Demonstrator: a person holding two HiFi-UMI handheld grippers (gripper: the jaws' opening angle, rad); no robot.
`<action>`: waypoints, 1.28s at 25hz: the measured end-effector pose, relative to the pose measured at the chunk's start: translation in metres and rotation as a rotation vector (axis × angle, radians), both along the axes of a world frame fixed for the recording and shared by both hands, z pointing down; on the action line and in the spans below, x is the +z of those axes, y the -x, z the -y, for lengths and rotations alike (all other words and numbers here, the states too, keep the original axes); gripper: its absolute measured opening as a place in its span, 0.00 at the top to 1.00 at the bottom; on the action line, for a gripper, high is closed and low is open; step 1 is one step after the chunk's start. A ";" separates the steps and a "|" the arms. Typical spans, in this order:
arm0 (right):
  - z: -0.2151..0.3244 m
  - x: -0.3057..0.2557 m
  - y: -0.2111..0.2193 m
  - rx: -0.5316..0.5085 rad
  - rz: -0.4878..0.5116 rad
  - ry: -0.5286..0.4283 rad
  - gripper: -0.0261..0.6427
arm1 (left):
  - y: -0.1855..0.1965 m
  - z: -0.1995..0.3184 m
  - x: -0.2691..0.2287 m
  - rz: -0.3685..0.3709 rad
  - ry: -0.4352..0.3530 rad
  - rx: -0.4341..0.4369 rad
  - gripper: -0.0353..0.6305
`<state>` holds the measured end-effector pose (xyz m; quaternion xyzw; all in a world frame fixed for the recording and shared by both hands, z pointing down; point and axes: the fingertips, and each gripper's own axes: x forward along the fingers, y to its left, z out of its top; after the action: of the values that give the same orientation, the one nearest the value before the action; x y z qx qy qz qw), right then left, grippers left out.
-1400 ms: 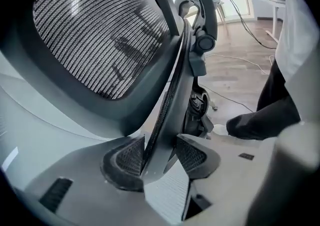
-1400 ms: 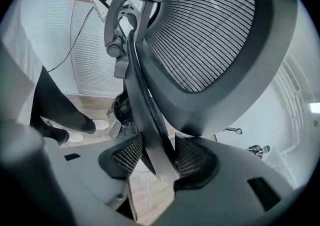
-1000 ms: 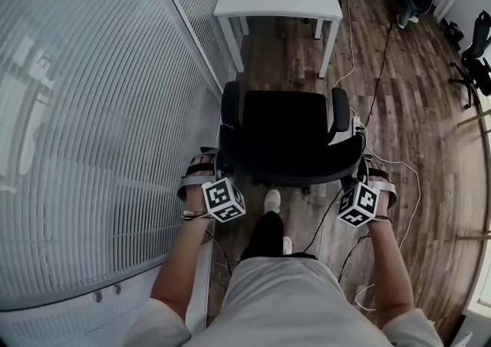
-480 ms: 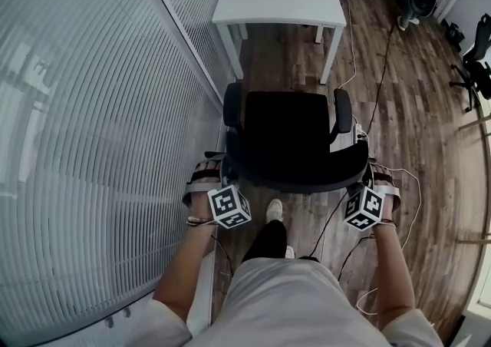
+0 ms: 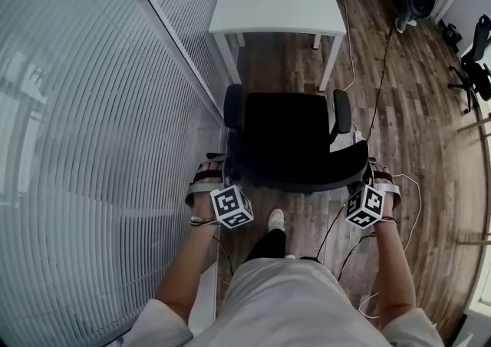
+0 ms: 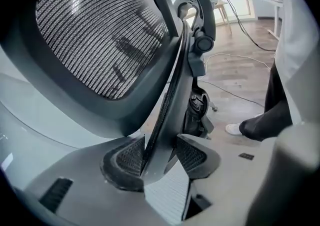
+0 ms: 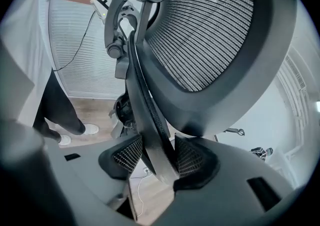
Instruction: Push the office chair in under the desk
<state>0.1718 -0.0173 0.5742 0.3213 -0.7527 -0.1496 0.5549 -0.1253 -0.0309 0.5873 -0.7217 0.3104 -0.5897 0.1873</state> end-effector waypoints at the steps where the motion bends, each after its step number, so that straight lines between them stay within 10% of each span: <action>1: 0.005 0.000 0.000 0.002 0.000 0.001 0.64 | 0.000 0.005 0.000 0.000 0.002 0.001 0.64; 32: 0.143 0.012 0.001 0.021 -0.011 -0.003 0.63 | 0.001 0.139 0.013 -0.007 -0.005 0.028 0.64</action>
<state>0.1712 -0.1601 0.5862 0.3293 -0.7460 -0.1467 0.5599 -0.1258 -0.1697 0.6002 -0.7275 0.3024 -0.5838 0.1962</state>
